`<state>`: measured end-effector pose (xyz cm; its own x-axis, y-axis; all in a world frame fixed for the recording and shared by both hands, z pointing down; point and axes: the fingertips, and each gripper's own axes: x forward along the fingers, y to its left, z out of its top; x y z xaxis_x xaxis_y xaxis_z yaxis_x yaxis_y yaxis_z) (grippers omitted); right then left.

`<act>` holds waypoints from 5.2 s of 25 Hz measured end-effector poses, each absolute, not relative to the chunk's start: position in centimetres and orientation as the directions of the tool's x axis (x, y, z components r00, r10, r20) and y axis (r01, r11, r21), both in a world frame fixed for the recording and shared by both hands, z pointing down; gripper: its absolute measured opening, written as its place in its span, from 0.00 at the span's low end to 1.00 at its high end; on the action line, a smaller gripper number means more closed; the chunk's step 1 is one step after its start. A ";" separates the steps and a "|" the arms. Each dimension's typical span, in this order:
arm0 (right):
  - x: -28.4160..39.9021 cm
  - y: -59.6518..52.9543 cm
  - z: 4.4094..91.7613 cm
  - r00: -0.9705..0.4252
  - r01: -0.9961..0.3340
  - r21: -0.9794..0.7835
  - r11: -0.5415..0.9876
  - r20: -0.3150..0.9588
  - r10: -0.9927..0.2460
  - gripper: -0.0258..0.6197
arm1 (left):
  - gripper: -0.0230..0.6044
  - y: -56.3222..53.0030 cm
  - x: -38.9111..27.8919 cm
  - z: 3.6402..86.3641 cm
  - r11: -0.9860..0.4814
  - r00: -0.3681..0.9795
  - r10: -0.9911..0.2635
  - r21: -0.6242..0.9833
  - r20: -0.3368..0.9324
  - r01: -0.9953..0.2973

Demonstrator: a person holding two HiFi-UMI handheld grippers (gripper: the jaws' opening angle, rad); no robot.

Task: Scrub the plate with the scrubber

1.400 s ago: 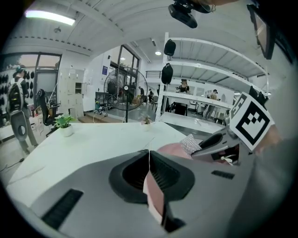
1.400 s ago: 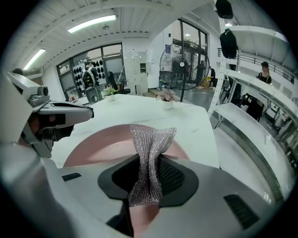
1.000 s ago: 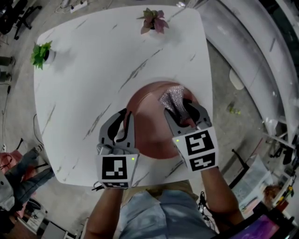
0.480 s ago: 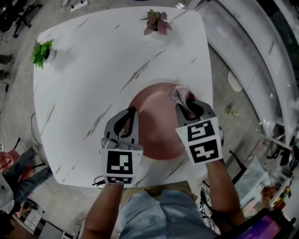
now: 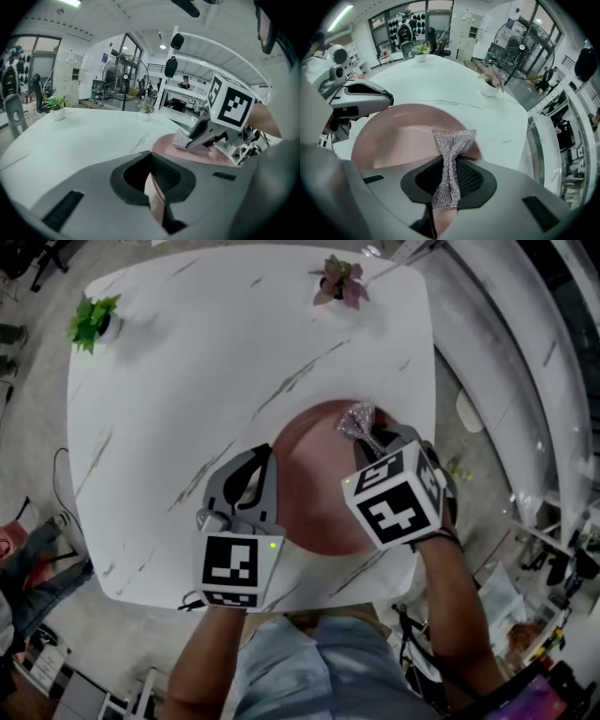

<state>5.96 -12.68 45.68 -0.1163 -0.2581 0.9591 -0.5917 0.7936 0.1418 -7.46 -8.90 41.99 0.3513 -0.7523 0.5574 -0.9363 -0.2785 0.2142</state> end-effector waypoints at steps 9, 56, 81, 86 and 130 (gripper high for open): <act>5.7 -12.8 45.7 -0.065 -0.562 0.205 0.801 0.955 -0.290 0.18 | 0.07 -10.0 -6.3 45.2 -0.326 0.435 -0.611 0.291 0.661 -0.900; -0.5 4.6 46.2 -0.291 0.083 0.015 0.996 0.957 0.010 0.17 | 0.07 -10.1 -5.9 45.5 -0.379 0.466 -0.556 0.288 0.689 -0.879; 7.9 0.3 46.4 -0.032 -0.272 0.028 0.962 0.999 -0.038 0.17 | 0.08 -10.1 -5.9 45.4 -0.403 0.445 -0.554 0.241 0.703 -0.883; 8.6 -1.9 46.3 -0.040 -0.358 0.060 0.932 0.996 -0.079 0.17 | 0.08 -10.2 -5.8 45.4 -0.406 0.444 -0.556 0.237 0.702 -0.883; 0.9 -10.3 46.5 -0.126 -0.229 0.268 0.936 0.945 -0.301 0.17 | 0.08 -10.2 -5.7 45.6 -0.386 0.472 -0.542 0.293 0.696 -0.875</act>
